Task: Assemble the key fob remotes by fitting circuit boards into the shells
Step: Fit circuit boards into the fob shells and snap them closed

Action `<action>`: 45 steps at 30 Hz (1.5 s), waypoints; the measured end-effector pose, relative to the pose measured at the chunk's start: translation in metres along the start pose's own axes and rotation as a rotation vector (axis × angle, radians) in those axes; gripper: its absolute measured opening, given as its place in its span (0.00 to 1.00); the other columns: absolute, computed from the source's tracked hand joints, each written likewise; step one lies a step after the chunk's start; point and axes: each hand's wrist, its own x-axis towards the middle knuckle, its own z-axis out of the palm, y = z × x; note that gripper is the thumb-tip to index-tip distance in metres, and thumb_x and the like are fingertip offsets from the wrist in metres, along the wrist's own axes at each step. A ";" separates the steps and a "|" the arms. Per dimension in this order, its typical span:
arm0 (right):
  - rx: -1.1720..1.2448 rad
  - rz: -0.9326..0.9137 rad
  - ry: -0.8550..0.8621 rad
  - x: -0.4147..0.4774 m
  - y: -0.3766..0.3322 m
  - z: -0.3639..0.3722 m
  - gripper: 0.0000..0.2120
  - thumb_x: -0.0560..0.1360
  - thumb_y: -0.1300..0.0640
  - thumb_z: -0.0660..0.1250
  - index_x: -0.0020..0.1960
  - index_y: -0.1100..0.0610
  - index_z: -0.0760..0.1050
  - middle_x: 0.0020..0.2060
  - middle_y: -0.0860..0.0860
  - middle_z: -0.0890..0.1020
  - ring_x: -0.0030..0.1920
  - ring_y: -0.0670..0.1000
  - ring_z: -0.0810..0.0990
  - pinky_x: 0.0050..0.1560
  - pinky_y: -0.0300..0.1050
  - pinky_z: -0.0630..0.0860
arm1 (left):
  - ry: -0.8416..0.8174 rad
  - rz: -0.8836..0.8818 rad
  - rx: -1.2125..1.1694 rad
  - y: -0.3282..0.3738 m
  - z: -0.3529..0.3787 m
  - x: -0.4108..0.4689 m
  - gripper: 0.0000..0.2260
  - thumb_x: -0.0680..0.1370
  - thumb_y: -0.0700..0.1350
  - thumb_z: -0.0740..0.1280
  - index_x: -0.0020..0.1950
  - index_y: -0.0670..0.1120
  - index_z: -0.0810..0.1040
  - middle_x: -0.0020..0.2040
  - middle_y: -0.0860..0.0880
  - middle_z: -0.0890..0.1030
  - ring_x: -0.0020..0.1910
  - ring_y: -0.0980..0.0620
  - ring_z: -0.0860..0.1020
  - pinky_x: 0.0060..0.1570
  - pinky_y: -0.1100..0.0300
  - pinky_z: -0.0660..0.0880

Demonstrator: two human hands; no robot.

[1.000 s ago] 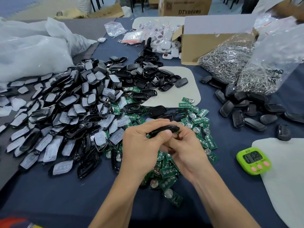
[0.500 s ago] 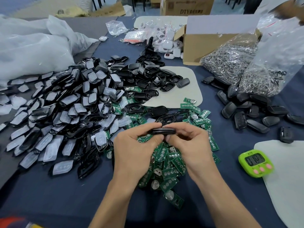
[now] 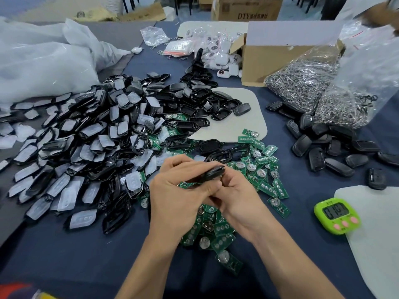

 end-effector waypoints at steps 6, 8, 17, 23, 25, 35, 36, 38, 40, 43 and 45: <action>-0.153 0.105 0.125 0.006 -0.019 -0.033 0.10 0.79 0.72 0.64 0.55 0.64 0.81 0.48 0.59 0.86 0.40 0.51 0.83 0.42 0.42 0.80 | -0.017 -0.191 0.284 -0.003 -0.003 0.010 0.26 0.64 0.56 0.82 0.55 0.80 0.79 0.60 0.64 0.80 0.62 0.67 0.76 0.61 0.67 0.71; 0.228 0.033 0.182 0.006 -0.042 -0.060 0.10 0.79 0.65 0.65 0.56 0.60 0.84 0.55 0.59 0.86 0.43 0.50 0.84 0.48 0.44 0.83 | -0.019 -0.282 0.302 -0.011 -0.007 0.010 0.23 0.67 0.59 0.79 0.58 0.78 0.79 0.64 0.62 0.81 0.64 0.66 0.76 0.66 0.59 0.73; -1.006 0.004 0.490 0.043 -0.064 -0.089 0.15 0.76 0.64 0.69 0.55 0.46 0.84 0.49 0.43 0.88 0.46 0.45 0.85 0.47 0.38 0.79 | 0.148 -0.390 0.374 -0.036 -0.014 0.025 0.12 0.79 0.53 0.73 0.61 0.63 0.84 0.64 0.56 0.83 0.36 0.68 0.77 0.41 0.74 0.75; -1.612 0.160 0.281 0.057 -0.031 -0.068 0.18 0.76 0.65 0.64 0.63 0.52 0.77 0.45 0.53 0.77 0.40 0.54 0.77 0.35 0.47 0.73 | -0.048 -0.257 0.673 -0.042 -0.008 0.076 0.25 0.84 0.39 0.65 0.79 0.55 0.70 0.78 0.53 0.70 0.75 0.51 0.69 0.76 0.49 0.67; -1.684 0.141 0.263 0.057 -0.029 -0.066 0.16 0.76 0.64 0.67 0.63 0.54 0.78 0.51 0.55 0.82 0.43 0.55 0.77 0.40 0.48 0.75 | -0.087 -0.245 0.783 -0.049 -0.006 0.092 0.23 0.85 0.42 0.65 0.80 0.53 0.69 0.80 0.51 0.69 0.81 0.49 0.62 0.80 0.48 0.60; -1.349 0.041 0.457 0.032 -0.035 -0.070 0.13 0.76 0.61 0.74 0.53 0.45 0.84 0.36 0.38 0.77 0.32 0.41 0.75 0.35 0.37 0.70 | 0.143 -0.236 0.676 -0.064 -0.013 0.116 0.23 0.78 0.38 0.74 0.71 0.54 0.81 0.47 0.57 0.82 0.51 0.51 0.80 0.56 0.52 0.78; -1.338 0.067 0.434 0.031 -0.036 -0.070 0.15 0.75 0.61 0.74 0.56 0.44 0.84 0.38 0.39 0.78 0.34 0.41 0.76 0.37 0.35 0.71 | 0.167 -0.231 0.671 -0.062 -0.014 0.115 0.20 0.78 0.39 0.74 0.69 0.54 0.82 0.45 0.61 0.81 0.47 0.54 0.80 0.53 0.55 0.78; -1.412 0.129 0.408 0.029 -0.039 -0.069 0.15 0.75 0.59 0.75 0.59 0.44 0.84 0.41 0.43 0.83 0.39 0.46 0.80 0.43 0.36 0.74 | 0.229 -0.275 0.556 -0.059 -0.016 0.111 0.13 0.79 0.43 0.73 0.61 0.56 0.86 0.43 0.64 0.82 0.39 0.61 0.82 0.46 0.59 0.79; -1.512 0.167 0.460 0.029 -0.043 -0.068 0.11 0.76 0.59 0.73 0.54 0.45 0.85 0.42 0.50 0.85 0.43 0.54 0.83 0.45 0.41 0.77 | 0.266 -0.368 0.225 -0.054 -0.016 0.103 0.10 0.79 0.40 0.73 0.50 0.57 0.87 0.37 0.60 0.86 0.32 0.59 0.83 0.35 0.62 0.80; -1.598 0.235 0.536 0.028 -0.048 -0.066 0.08 0.75 0.61 0.71 0.46 0.49 0.84 0.35 0.51 0.81 0.38 0.58 0.79 0.39 0.43 0.74 | 0.275 -0.530 -0.148 -0.048 -0.015 0.084 0.09 0.82 0.37 0.70 0.48 0.50 0.85 0.40 0.49 0.88 0.29 0.48 0.84 0.28 0.60 0.79; -1.653 0.263 0.556 0.027 -0.051 -0.063 0.08 0.74 0.63 0.70 0.44 0.51 0.84 0.34 0.52 0.79 0.39 0.59 0.79 0.39 0.44 0.73 | 0.263 -0.580 -0.204 -0.044 -0.013 0.073 0.06 0.83 0.38 0.69 0.50 0.47 0.85 0.41 0.45 0.88 0.24 0.50 0.79 0.23 0.62 0.74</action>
